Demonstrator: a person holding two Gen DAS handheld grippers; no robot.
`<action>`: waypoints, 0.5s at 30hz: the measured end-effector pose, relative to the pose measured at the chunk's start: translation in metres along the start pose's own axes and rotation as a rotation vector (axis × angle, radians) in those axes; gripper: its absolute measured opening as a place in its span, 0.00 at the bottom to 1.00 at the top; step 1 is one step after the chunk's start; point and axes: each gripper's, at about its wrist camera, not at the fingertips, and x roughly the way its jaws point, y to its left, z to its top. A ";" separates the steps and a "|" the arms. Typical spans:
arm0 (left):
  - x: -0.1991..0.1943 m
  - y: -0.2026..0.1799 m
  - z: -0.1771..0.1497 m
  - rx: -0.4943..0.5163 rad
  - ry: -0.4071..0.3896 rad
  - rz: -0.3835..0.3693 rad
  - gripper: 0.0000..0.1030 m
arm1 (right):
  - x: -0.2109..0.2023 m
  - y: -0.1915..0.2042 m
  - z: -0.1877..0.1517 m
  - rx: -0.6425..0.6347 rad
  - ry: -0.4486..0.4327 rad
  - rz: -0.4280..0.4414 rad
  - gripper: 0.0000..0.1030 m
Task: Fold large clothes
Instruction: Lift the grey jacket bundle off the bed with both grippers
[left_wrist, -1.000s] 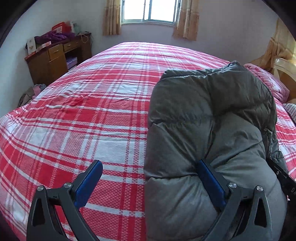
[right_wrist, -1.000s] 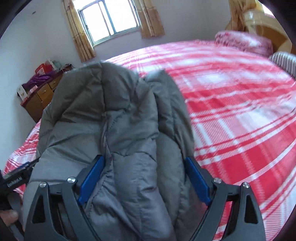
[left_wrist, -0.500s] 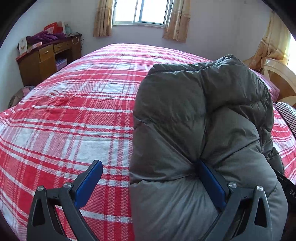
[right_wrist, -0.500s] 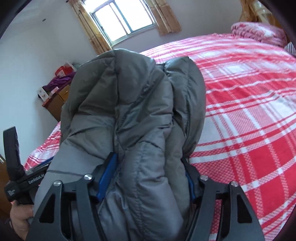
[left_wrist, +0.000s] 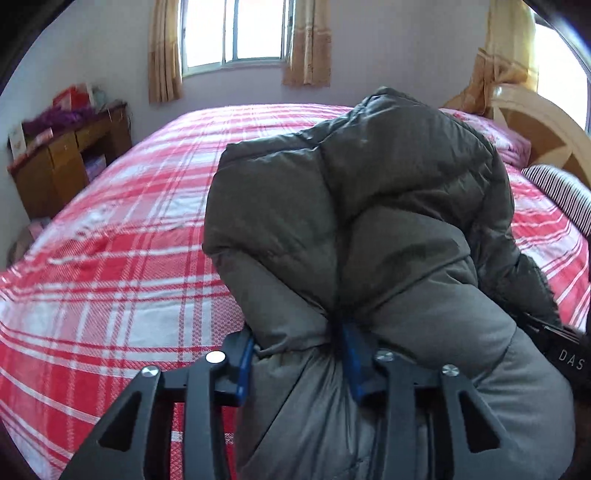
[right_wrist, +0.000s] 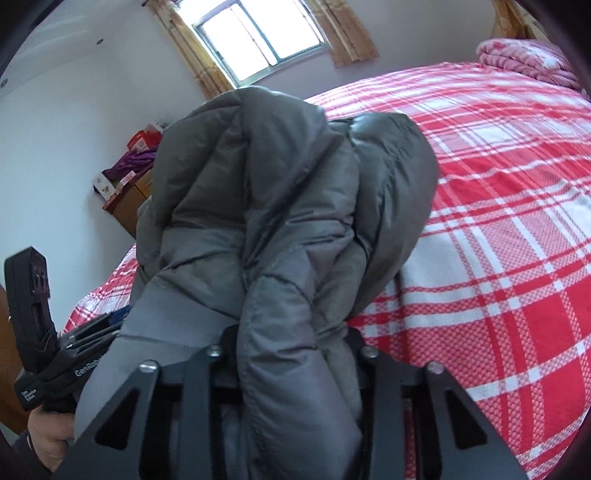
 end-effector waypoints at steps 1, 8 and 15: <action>-0.002 -0.002 0.000 0.003 -0.005 0.006 0.35 | -0.001 0.003 -0.002 -0.008 -0.002 0.003 0.32; -0.033 -0.011 0.003 0.037 -0.067 0.054 0.21 | -0.006 0.015 -0.004 -0.040 -0.034 0.036 0.24; -0.091 0.003 0.021 0.043 -0.181 0.072 0.18 | -0.031 0.031 -0.009 -0.044 -0.108 0.120 0.19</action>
